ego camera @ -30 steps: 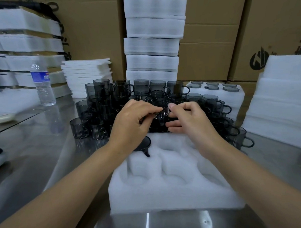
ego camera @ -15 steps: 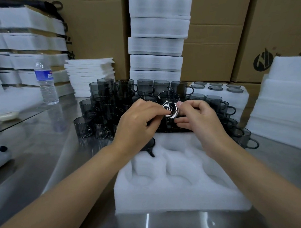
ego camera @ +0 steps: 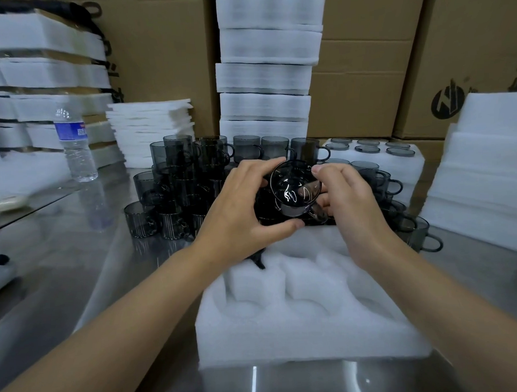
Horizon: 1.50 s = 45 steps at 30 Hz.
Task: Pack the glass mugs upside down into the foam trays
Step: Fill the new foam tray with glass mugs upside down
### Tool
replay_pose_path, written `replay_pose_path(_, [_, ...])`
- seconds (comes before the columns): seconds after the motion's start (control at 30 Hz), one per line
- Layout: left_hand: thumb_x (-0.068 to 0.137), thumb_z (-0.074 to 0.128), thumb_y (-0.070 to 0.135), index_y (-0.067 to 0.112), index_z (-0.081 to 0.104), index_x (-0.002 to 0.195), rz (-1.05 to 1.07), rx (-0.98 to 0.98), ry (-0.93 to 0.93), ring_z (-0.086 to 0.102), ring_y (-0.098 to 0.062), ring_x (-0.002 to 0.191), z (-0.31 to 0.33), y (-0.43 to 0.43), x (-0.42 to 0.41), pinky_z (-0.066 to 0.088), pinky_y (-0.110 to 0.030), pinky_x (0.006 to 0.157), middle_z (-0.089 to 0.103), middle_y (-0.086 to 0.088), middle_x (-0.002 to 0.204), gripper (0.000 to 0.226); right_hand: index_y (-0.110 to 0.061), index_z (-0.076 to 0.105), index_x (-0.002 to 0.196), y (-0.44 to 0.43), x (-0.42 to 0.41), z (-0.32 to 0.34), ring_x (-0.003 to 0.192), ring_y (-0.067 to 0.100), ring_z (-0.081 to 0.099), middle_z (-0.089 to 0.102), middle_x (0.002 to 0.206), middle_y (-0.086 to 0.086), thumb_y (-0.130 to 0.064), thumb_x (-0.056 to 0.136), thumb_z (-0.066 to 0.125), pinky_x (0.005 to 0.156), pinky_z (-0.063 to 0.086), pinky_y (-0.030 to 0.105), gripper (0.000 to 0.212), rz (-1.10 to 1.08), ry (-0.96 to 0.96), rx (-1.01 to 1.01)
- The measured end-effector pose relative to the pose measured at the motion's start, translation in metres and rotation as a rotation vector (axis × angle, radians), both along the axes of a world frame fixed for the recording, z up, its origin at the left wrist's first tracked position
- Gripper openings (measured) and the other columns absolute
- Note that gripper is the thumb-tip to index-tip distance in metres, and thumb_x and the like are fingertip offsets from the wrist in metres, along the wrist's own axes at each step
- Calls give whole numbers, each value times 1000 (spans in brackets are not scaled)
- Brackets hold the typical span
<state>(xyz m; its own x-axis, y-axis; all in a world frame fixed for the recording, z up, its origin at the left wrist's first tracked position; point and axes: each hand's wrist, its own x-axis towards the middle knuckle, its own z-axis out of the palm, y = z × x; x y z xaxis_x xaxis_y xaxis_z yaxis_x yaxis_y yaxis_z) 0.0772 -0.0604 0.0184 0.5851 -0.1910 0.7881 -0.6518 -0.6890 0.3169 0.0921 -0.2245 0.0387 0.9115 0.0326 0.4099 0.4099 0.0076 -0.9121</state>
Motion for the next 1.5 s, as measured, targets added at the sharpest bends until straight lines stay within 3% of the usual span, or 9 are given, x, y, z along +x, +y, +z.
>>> replay_pose_path(0.3, [68, 71, 48, 35, 44, 126, -31, -26, -11, 46, -2, 105, 0, 0, 1, 34, -7, 79, 46, 19, 114, 65, -18, 59, 87, 2, -7, 4, 48, -9, 47, 53, 65, -9, -24, 92, 54, 50, 39, 4, 10, 23, -21, 5])
replay_pose_path(0.63, [69, 71, 48, 30, 49, 127, -10, -16, -1, 48, -2, 103, -1, 1, 2, 35, -8, 76, 48, 17, 113, 65, -20, 59, 88, 3, -7, 4, 52, -10, 53, 64, 60, -16, -27, 93, 52, 51, 41, 5, 11, 49, 13, -1])
replay_pose_path(0.8, [70, 72, 46, 28, 49, 128, -17, -16, 9, 47, 0, 101, -1, 0, 1, 34, -6, 76, 49, 15, 113, 65, -20, 59, 89, 4, -7, 5, 54, -8, 54, 65, 61, -16, -43, 72, 50, 52, 43, 7, 30, 59, 24, 4])
replay_pose_path(0.97, [70, 74, 42, 26, 49, 128, -9, -4, 23, 46, 3, 100, 0, 0, 0, 33, -7, 76, 50, 11, 114, 66, -20, 59, 91, 4, -6, 4, 59, -2, 55, 68, 69, -11, -43, 71, 48, 52, 44, 7, 33, 60, 29, -3])
replay_pose_path(1.13, [70, 76, 37, 24, 49, 130, -5, 3, 20, 45, 4, 100, 0, 0, 0, 33, -7, 79, 50, 11, 114, 66, -20, 59, 99, 2, -3, 2, 77, 11, 57, 70, 101, 8, -44, 77, 46, 61, 45, 16, 35, 54, 45, -58])
replay_pose_path(1.5, [71, 74, 40, 26, 48, 130, -6, -4, 40, 44, 6, 100, -1, 0, -1, 35, -12, 79, 48, 13, 112, 66, -19, 59, 99, 3, -4, 2, 72, 9, 55, 69, 98, 12, -46, 74, 43, 70, 47, 29, 40, 51, 46, -84])
